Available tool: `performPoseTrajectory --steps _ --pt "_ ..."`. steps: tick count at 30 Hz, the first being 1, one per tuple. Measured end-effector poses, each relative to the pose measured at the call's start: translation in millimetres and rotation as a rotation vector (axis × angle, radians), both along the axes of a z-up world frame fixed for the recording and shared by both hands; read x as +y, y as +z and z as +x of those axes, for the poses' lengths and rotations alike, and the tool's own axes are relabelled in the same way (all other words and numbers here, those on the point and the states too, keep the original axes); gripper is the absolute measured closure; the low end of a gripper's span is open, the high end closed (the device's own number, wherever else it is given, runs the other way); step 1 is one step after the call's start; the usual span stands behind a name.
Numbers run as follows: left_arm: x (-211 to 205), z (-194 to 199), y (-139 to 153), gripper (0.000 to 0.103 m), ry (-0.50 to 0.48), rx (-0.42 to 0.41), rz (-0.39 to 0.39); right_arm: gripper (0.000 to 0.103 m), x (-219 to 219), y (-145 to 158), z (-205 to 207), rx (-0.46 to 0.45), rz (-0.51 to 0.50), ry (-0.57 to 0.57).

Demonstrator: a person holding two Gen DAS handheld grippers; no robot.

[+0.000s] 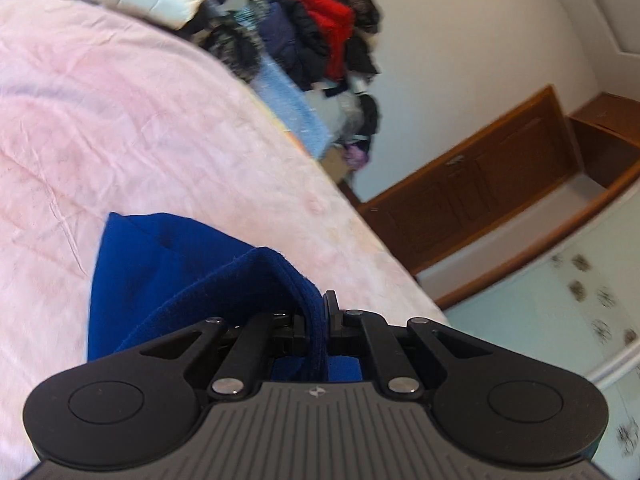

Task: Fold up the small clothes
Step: 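Lift the hem with both tools and fold it toward the collar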

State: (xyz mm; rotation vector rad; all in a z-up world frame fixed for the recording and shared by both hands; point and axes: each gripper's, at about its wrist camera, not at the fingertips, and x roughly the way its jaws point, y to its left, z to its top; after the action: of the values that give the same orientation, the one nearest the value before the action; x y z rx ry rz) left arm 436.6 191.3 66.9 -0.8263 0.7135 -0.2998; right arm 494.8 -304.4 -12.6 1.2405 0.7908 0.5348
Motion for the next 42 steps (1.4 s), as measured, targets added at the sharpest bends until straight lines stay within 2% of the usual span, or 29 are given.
performPoseTrajectory --steps 3,5,7,10,12,13,16,20,24,26,28,30,33,34,35,36,38,40,42 --pt "-1.0 26.0 -22.7 0.097 0.012 0.062 0.038 0.084 5.4 -22.5 22.2 0.065 -0.037 -0.002" --pt "2.7 35.1 -29.1 0.096 0.011 0.066 0.022 0.07 7.2 -28.1 26.5 0.061 -0.052 0.006" --pt "8.8 40.2 -30.4 0.092 -0.007 0.054 0.006 0.068 5.1 -30.3 27.1 0.045 -0.031 0.013" --pt "19.5 41.1 -24.0 0.067 0.009 0.049 0.018 0.066 0.7 -29.0 28.6 0.036 -0.054 0.024" --pt "26.9 36.2 -13.0 0.025 0.04 0.0 0.029 0.062 -1.4 -23.7 31.8 0.024 -0.088 0.028" --pt "31.2 33.0 -7.4 0.021 0.055 -0.029 0.039 0.059 -3.7 -17.3 32.1 0.013 -0.117 0.025" --pt "38.7 28.4 7.0 0.021 0.059 -0.072 0.104 0.052 -7.7 1.4 32.9 -0.041 -0.217 0.033" --pt "35.2 37.1 -2.0 0.022 0.044 0.005 0.224 0.051 7.3 16.6 42.6 -0.07 -0.464 0.092" --pt "21.0 43.6 -14.8 0.025 -0.011 0.031 0.347 0.051 28.5 17.2 52.2 -0.074 -0.615 0.187" --pt "11.7 47.7 -19.9 0.034 -0.072 0.04 0.351 0.051 37.9 18.5 53.5 -0.087 -0.642 0.232" --pt "3.2 52.9 -24.5 0.035 -0.11 0.051 0.356 0.051 42.8 19.0 54.3 -0.096 -0.647 0.263" --pt "-1.3 59.2 -28.1 0.035 -0.1 0.07 0.384 0.052 45.7 19.4 55.1 -0.096 -0.662 0.277" --pt "-0.7 69.9 -36.8 0.037 -0.085 0.116 0.376 0.052 44.5 17.3 56.5 -0.093 -0.655 0.278" --pt "-1.8 72.5 -39.4 0.043 -0.085 0.13 0.382 0.067 43.4 16.6 57.5 -0.089 -0.647 0.273" --pt "-4.7 75.6 -41.8 0.065 -0.085 0.151 0.405 0.084 42.5 15.3 60.2 -0.08 -0.65 0.265" --pt "-7.1 78.0 -43.6 0.087 -0.07 0.172 0.435 0.093 41.1 13.6 60.9 -0.076 -0.643 0.261" --pt "-10.1 78.9 -43.5 0.095 -0.054 0.166 0.453 0.094 39.4 11.8 59.2 -0.093 -0.64 0.244" --pt "-16.3 76.2 -38.0 0.096 -0.046 0.14 0.497 0.095 37.4 14.4 56.2 -0.11 -0.629 0.222" --pt "-18.5 71.3 -29.1 0.096 -0.035 0.106 0.509 0.095 32.9 22.1 52.1 -0.147 -0.599 0.194"
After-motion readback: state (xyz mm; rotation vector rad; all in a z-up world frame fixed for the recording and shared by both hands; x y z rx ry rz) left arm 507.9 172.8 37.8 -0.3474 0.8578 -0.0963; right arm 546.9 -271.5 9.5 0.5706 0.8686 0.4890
